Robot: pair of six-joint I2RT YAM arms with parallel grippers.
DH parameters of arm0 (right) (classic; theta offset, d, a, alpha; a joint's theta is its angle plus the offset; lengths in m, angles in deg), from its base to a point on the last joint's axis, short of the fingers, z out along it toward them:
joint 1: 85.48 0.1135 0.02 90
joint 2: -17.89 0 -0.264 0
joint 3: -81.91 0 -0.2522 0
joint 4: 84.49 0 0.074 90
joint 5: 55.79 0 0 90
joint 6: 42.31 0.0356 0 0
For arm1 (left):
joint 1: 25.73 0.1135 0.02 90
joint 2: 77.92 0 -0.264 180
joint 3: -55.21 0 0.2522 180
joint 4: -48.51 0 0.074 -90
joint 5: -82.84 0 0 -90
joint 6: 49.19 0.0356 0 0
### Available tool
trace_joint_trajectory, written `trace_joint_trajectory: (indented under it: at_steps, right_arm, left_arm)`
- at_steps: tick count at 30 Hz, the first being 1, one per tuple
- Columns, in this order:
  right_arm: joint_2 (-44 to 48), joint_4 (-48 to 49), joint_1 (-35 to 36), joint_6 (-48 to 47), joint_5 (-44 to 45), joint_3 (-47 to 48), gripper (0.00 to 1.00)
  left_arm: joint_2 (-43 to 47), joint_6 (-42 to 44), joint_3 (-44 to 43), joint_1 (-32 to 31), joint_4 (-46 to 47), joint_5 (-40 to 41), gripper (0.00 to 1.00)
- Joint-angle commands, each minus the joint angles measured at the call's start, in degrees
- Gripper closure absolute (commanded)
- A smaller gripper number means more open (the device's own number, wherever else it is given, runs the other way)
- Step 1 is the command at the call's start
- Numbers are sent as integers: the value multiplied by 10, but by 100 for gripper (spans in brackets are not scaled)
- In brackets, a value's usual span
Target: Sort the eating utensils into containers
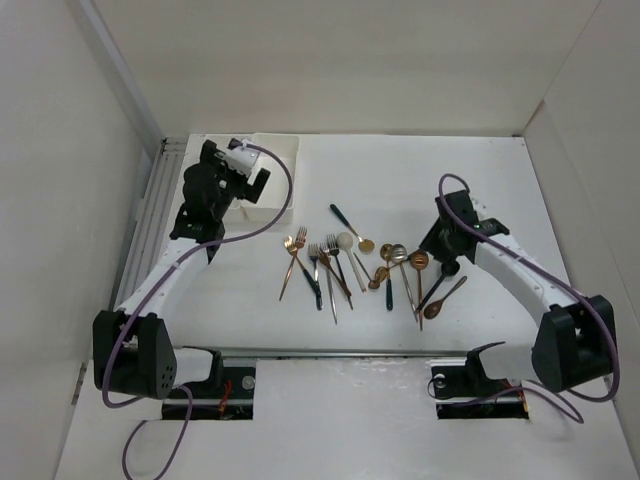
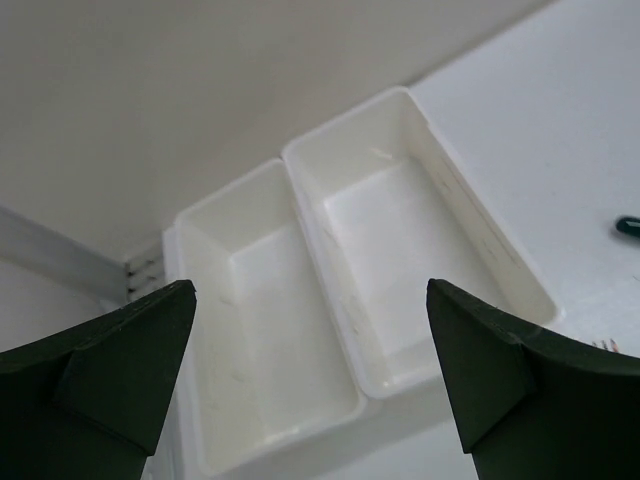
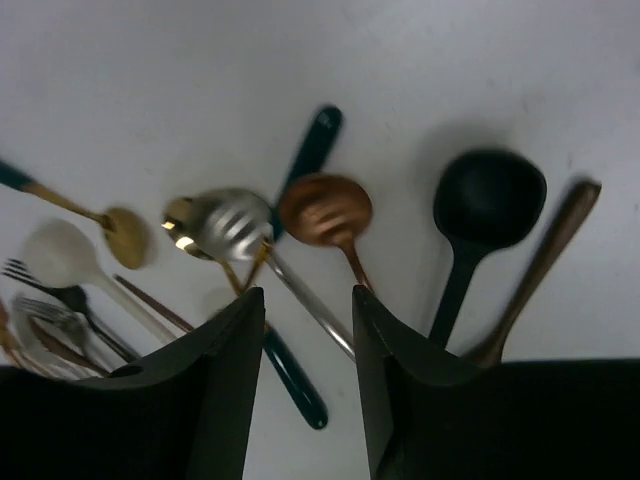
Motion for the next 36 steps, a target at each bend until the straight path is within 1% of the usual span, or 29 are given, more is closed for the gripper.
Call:
trace_joint_trajectory:
  at_steps: [1, 2, 6, 7, 8, 9, 11, 14, 19, 22, 23, 24, 25, 26, 27, 28, 29, 30, 31, 32, 33, 34, 35, 36]
  right_arm:
    - [-6, -45, 5, 98, -33, -9, 55]
    - [-6, -55, 5, 104, -25, -9, 55]
    - [0, -92, 5, 142, 0, -52, 54]
    - [6, -97, 5, 148, 8, -59, 48]
    - [6, -98, 5, 148, 8, -64, 48]
    - [6, -98, 0, 148, 8, -64, 42]
    - [-29, -98, -8, 136, 8, -70, 40]
    - [-90, -91, -21, 128, 8, -64, 41]
    - [-120, -51, -21, 122, 1, -69, 50]
    - [-127, -39, -21, 117, 1, -63, 71]
    - [-127, -39, -21, 117, 13, -56, 88]
    - [-127, -53, -21, 117, 22, -50, 96]
    - [-127, -66, -21, 117, 34, -41, 100]
    - [-127, -80, -21, 117, 64, -30, 100]
    - [-127, -97, -21, 117, 82, 0, 100]
    - [-111, -142, -21, 117, 104, 20, 100]
    - [-102, -167, -21, 117, 130, 46, 100]
    - [-93, -189, 1, 117, 190, 77, 100]
    - [-86, -217, 15, 108, 221, 150, 100]
    - [-81, -217, 30, 68, 246, 190, 100]
    - [-81, -191, 46, 29, 260, 227, 100]
    - [-90, -118, 78, -18, 260, 290, 100]
    - [-115, -75, 93, -63, 248, 317, 100]
    - [-133, -33, 104, -127, 230, 339, 100]
  left_arm:
    - [24, -35, 12, 0, -80, -57, 0]
    - [24, -43, 20, 0, -80, -72, 0]
    - [41, -78, 45, 0, -73, -66, 0]
    - [41, -83, 52, 0, -73, -59, 0]
    - [47, -83, 52, 0, -73, -59, 0]
    - [47, -83, 52, 0, -73, -59, 0]
    - [47, -83, 58, 0, -68, -59, 0]
    - [47, -89, 58, 0, -68, -49, 0]
    - [47, -89, 58, 0, -68, -26, 0]
    - [47, -94, 58, 0, -68, -26, 0]
    - [47, -94, 58, 0, -68, -26, 0]
    - [47, -99, 58, 0, -68, -26, 0]
    - [47, -99, 52, 0, -68, -26, 0]
    - [47, -99, 52, 0, -68, -31, 0]
    - [41, -93, 46, 0, -68, -31, 0]
    - [41, -93, 45, 0, -68, -40, 0]
    - [34, -81, 38, 0, -81, -47, 1]
    - [34, -81, 31, 0, -86, -66, 3]
    - [27, -81, 13, 0, -94, -78, 3]
    - [27, -81, 1, 0, -114, -90, 3]
    - [10, -81, -15, -5, -129, -122, 3]
    - [1, -81, -54, -5, -145, -146, 3]
    - [-9, -81, -76, -5, -162, -174, 3]
    - [-28, -86, -97, -12, -184, -204, 3]
